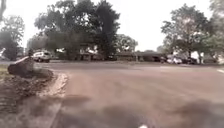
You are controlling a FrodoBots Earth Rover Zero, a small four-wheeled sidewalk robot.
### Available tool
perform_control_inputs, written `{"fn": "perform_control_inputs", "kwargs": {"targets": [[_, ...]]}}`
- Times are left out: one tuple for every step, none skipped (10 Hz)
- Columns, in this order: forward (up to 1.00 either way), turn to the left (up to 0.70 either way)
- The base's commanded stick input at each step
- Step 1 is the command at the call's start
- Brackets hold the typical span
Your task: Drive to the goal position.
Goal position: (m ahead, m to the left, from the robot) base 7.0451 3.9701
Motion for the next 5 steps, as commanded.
{"fn": "perform_control_inputs", "kwargs": {"targets": [[1.0, 0.0], [1.0, 0.0], [1.0, 0.01], [1.0, 0.14], [1.0, 0.31]]}}
